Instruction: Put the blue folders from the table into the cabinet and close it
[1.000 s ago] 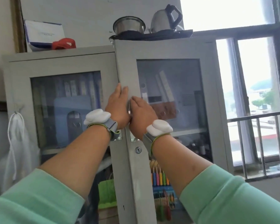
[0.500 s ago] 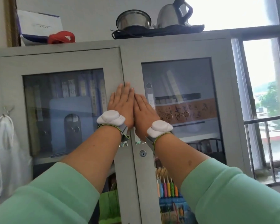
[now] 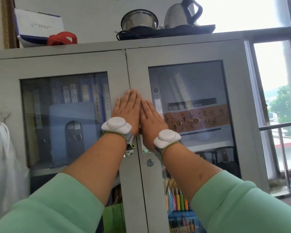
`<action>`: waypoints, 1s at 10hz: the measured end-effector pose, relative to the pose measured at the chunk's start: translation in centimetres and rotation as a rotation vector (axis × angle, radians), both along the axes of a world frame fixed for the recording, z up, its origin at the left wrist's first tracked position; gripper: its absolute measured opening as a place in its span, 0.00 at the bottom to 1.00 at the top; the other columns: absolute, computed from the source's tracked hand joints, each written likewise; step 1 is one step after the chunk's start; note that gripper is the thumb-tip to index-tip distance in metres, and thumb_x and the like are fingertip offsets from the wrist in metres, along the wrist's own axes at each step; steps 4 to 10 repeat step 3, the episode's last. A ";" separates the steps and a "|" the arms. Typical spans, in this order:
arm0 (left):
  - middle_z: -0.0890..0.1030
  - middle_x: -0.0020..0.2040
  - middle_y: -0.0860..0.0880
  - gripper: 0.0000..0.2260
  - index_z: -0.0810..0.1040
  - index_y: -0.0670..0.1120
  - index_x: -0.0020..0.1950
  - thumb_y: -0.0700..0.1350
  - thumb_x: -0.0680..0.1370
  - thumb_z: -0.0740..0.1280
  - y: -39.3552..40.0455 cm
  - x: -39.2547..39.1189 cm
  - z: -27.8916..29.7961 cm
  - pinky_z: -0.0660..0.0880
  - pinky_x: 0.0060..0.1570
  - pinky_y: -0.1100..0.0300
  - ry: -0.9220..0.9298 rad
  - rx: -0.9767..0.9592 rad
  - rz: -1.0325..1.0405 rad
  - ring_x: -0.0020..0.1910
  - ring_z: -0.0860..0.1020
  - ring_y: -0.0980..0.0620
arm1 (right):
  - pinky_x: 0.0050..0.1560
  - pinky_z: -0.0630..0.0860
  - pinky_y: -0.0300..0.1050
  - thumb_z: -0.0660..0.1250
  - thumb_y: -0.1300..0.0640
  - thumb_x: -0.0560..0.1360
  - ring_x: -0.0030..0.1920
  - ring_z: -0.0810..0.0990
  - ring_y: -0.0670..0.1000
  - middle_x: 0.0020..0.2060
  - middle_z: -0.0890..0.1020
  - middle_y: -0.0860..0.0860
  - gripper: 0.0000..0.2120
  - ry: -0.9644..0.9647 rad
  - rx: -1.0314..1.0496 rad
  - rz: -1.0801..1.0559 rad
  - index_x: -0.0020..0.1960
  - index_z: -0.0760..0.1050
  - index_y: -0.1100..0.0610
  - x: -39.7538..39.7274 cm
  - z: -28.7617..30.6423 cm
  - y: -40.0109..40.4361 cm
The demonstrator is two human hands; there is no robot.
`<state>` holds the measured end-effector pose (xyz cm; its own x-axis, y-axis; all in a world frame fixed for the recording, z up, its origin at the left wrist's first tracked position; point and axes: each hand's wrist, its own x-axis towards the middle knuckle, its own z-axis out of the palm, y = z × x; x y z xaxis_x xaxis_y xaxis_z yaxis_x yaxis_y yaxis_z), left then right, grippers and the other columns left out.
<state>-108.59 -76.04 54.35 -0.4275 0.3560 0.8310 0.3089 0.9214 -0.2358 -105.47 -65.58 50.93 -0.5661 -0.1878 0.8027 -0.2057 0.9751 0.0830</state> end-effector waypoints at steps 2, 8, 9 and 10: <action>0.45 0.82 0.52 0.41 0.46 0.49 0.80 0.50 0.75 0.67 -0.6 1.0 -0.7 0.45 0.78 0.54 -0.099 0.128 -0.194 0.81 0.43 0.50 | 0.76 0.48 0.46 0.64 0.63 0.71 0.77 0.44 0.51 0.78 0.47 0.52 0.42 -0.055 -0.144 0.149 0.77 0.44 0.58 0.9 0.6 0.2; 0.56 0.81 0.49 0.33 0.55 0.47 0.79 0.49 0.77 0.65 -0.9 2.8 -1.4 0.52 0.77 0.55 -0.156 0.449 -0.392 0.80 0.54 0.49 | 0.73 0.57 0.44 0.63 0.59 0.73 0.75 0.58 0.51 0.76 0.60 0.52 0.32 -0.001 -0.431 0.248 0.75 0.58 0.58 2.6 1.1 0.1; 0.56 0.81 0.49 0.33 0.55 0.47 0.79 0.49 0.77 0.65 -0.9 2.8 -1.4 0.52 0.77 0.55 -0.156 0.449 -0.392 0.80 0.54 0.49 | 0.73 0.57 0.44 0.63 0.59 0.73 0.75 0.58 0.51 0.76 0.60 0.52 0.32 -0.001 -0.431 0.248 0.75 0.58 0.58 2.6 1.1 0.1; 0.56 0.81 0.49 0.33 0.55 0.47 0.79 0.49 0.77 0.65 -0.9 2.8 -1.4 0.52 0.77 0.55 -0.156 0.449 -0.392 0.80 0.54 0.49 | 0.73 0.57 0.44 0.63 0.59 0.73 0.75 0.58 0.51 0.76 0.60 0.52 0.32 -0.001 -0.431 0.248 0.75 0.58 0.58 2.6 1.1 0.1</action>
